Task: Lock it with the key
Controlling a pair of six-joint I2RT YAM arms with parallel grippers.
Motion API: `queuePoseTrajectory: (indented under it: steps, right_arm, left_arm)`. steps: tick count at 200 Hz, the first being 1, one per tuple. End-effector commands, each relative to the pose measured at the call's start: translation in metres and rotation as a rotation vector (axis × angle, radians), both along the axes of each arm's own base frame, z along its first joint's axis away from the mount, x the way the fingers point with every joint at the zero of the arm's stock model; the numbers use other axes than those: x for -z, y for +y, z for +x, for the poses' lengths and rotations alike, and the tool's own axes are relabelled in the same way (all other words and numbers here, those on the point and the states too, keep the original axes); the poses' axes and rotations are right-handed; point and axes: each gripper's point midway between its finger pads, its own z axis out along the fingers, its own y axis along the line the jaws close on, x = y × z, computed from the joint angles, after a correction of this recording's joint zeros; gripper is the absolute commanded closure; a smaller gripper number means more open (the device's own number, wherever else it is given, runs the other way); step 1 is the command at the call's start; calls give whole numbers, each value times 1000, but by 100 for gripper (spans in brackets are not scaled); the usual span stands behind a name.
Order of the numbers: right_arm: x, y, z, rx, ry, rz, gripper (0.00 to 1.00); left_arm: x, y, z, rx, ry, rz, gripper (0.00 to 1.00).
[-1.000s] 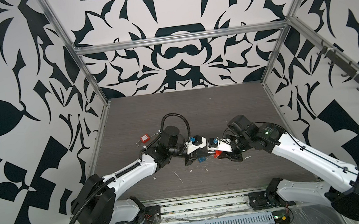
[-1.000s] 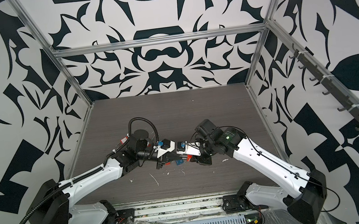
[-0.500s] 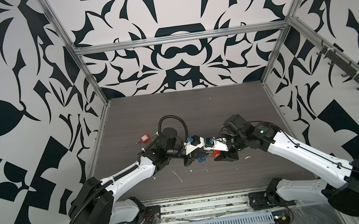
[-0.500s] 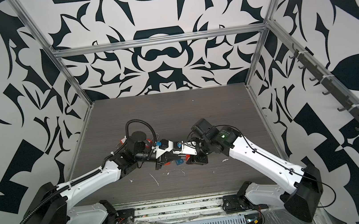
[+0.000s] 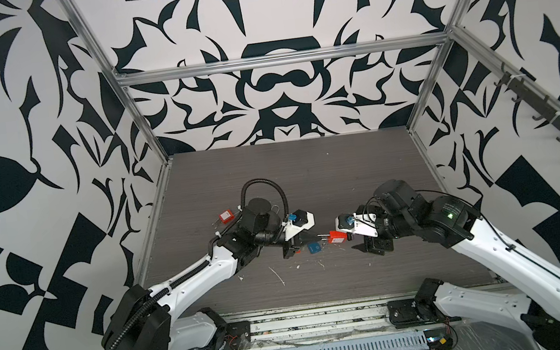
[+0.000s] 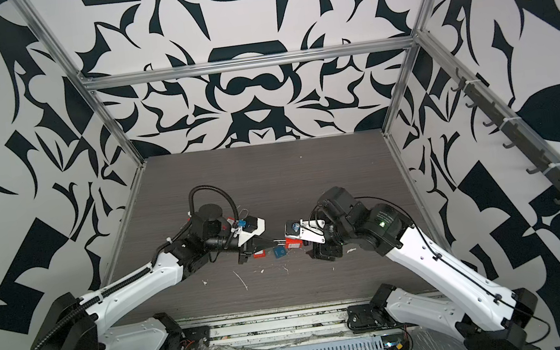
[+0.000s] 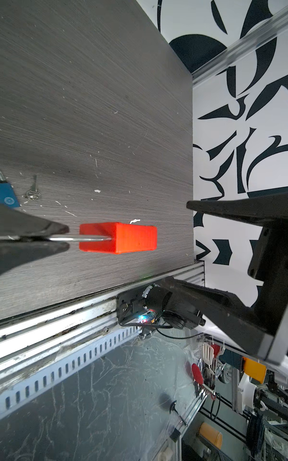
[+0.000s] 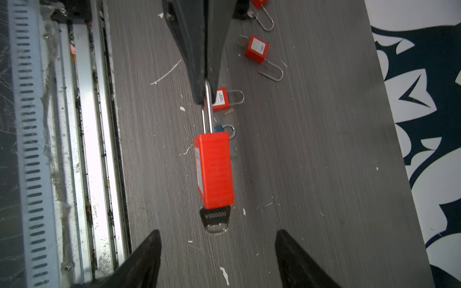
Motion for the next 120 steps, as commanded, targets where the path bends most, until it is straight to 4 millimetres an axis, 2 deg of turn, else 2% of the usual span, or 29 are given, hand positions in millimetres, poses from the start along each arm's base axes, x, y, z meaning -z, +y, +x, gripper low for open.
queuePoseTrajectory:
  steps: [1,78,120]
  right_arm:
    - [7,-7,6,33,14,-27,28]
    - [27,15,24,25,101,-17,37]
    - [41,14,43,74,57,-52,44]
  left_arm:
    - [-23,1,-6,35,-43,-48,100]
    - [-26,-1,-13,68,-36,-57,100]
    - [-25,-1,-15,63,-29,-58,100]
